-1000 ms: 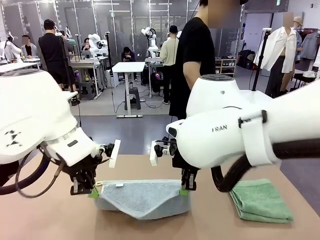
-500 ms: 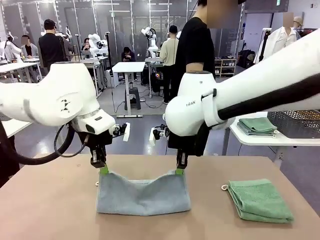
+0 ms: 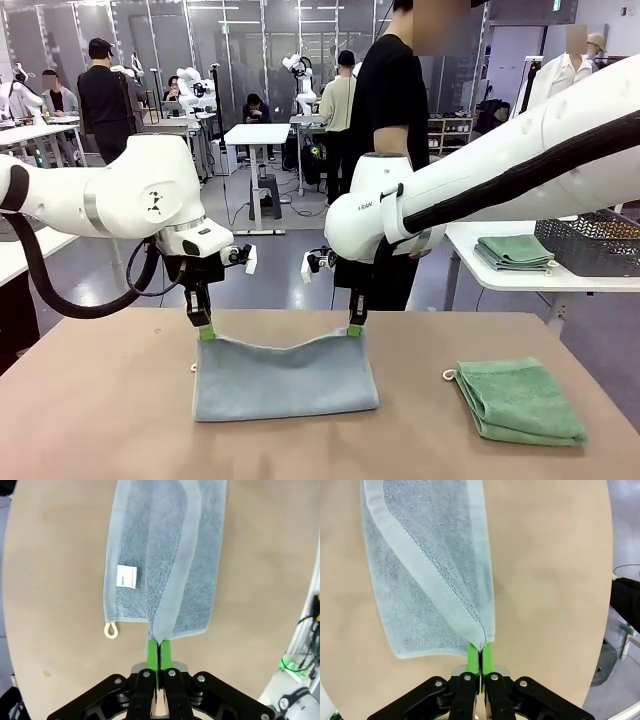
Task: Fold the towels and place them in the basket.
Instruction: When a person lays out a Towel with hook on the table, fold it in half twice.
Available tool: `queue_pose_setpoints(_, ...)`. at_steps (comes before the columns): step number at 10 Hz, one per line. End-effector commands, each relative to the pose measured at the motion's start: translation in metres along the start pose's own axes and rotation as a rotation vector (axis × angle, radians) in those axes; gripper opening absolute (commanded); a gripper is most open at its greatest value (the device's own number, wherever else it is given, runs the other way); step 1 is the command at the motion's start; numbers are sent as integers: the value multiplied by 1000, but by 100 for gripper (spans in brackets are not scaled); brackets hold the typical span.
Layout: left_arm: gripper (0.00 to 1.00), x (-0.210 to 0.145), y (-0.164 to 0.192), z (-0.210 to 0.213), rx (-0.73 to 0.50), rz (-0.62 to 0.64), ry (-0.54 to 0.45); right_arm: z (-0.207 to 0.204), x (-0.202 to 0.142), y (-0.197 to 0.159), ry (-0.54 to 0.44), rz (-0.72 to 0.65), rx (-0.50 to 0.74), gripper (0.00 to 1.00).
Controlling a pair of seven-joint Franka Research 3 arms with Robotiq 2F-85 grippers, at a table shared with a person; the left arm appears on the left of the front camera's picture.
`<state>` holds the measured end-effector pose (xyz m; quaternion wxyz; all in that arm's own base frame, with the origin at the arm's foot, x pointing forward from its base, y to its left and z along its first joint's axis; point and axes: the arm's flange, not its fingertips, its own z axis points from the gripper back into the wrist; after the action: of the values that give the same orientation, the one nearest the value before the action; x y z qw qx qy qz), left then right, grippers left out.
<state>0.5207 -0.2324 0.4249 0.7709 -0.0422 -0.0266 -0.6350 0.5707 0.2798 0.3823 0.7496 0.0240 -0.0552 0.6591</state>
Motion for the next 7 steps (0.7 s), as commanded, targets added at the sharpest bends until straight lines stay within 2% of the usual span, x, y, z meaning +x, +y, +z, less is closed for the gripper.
queue_pose_setpoints(1, 0, 5, 3, 4, -44, -22, 1, 0, 0, -9, -24, 1, 35, 0)
queue_pose_setpoints(2, 0, 0, 0, 0, 0, 0, 0, 0, 0, 0, 0, 0, 0, 0)
queue_pose_setpoints(6, 0, 0, 0, 0, 0, 0, 0, 0, 0, 0, 0, 0, 0, 0)
queue_pose_setpoints(7, 2, 2, 1, -3, -10, -2, 2, -3, 5, -4, -12, 4, 8, 4)
